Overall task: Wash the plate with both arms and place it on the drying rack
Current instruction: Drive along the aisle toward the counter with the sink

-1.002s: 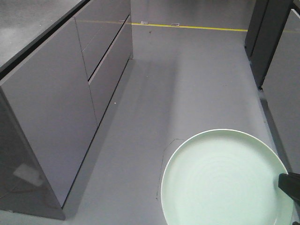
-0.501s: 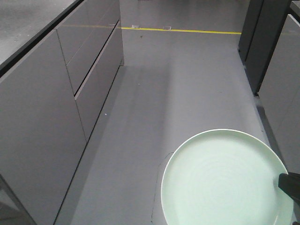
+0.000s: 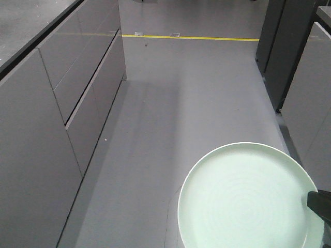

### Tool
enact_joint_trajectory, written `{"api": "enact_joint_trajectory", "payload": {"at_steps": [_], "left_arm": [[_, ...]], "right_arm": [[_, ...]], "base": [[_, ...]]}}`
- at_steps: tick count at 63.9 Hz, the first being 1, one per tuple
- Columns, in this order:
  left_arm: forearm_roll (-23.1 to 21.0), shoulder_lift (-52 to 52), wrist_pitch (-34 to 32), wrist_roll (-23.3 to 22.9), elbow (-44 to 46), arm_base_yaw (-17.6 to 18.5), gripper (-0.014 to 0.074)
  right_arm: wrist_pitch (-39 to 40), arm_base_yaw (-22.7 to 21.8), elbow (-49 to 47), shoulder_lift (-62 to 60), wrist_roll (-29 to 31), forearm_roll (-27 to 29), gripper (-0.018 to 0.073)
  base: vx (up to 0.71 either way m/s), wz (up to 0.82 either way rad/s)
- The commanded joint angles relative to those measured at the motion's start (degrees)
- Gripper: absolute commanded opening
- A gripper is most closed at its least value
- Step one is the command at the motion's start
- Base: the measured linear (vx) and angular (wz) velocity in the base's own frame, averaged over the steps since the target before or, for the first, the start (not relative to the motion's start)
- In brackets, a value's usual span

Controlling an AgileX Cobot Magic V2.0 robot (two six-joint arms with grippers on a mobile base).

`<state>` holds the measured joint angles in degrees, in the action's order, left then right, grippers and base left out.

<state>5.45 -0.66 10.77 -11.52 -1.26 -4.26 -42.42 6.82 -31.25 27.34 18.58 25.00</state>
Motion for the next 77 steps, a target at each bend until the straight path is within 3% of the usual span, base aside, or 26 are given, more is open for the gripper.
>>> {"api": "enact_joint_trajectory", "payload": {"at_steps": [1,77], "left_arm": [[-0.39,-0.83,-3.98,-0.09,1.54,0.21,-0.0006],[-0.39,-0.83,-3.98,-0.09,1.54,0.21,-0.0006]], "right_arm": [[3.67,-0.41,-1.54,0.24,0.09,1.23,-0.0004],[3.67,-0.41,-1.54,0.24,0.09,1.23,-0.0004]], "base": [[0.27,-0.08],[0.27,-0.07]]}}
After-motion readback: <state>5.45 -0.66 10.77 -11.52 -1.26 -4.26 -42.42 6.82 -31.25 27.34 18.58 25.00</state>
